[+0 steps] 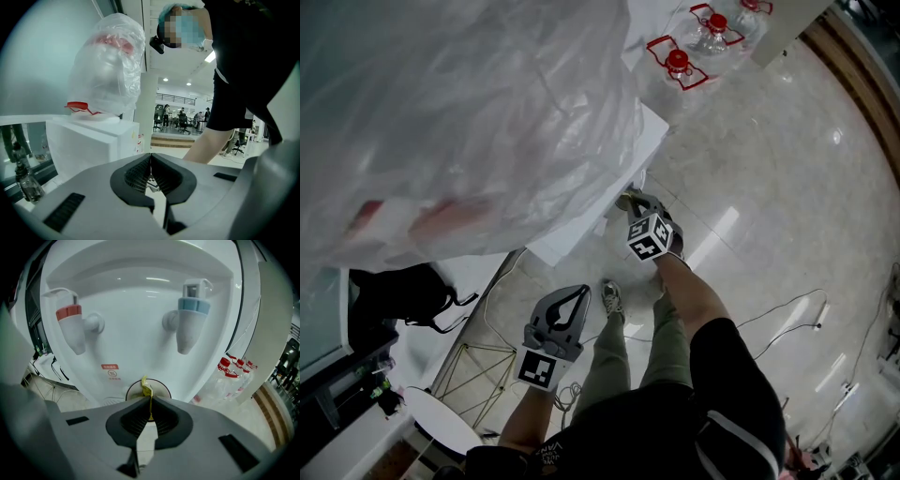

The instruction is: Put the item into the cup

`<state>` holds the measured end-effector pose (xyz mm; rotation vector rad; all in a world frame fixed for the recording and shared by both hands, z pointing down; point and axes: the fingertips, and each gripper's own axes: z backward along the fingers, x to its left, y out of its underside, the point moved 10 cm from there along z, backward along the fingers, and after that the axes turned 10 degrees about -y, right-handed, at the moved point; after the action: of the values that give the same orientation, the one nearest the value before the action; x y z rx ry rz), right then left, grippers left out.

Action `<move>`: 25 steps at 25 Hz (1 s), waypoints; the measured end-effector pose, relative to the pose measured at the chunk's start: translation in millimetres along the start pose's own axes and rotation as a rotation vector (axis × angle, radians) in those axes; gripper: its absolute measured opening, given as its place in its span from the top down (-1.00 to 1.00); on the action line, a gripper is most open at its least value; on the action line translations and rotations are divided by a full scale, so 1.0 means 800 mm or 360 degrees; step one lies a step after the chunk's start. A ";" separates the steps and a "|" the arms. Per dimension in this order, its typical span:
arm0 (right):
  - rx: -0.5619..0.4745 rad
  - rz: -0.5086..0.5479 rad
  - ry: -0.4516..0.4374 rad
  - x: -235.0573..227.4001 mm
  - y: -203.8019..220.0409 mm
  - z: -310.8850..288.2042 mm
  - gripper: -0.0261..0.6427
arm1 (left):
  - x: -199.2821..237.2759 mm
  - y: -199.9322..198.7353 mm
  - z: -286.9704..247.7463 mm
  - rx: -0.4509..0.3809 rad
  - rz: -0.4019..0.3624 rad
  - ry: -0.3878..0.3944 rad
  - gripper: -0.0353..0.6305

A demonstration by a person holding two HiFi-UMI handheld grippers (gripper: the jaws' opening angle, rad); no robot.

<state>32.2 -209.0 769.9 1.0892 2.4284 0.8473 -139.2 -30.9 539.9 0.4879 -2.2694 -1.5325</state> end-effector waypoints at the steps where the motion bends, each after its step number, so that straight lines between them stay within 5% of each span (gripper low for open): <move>1: 0.0006 -0.0003 -0.0003 0.000 0.001 -0.001 0.78 | 0.000 0.000 0.000 0.0000 -0.0002 0.0002 0.83; 9: -0.0002 -0.0080 -0.0040 -0.001 0.005 -0.003 0.78 | -0.003 0.000 -0.001 -0.0024 0.0004 0.0011 0.83; 25: -0.0356 -0.0331 0.0056 0.015 -0.003 0.102 0.78 | -0.011 -0.033 0.000 -0.0171 0.0008 0.0057 0.83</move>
<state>65.9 -169.9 705.0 0.7328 2.3538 1.0440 -129.4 -36.2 514.2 0.4755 -2.1464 -1.6200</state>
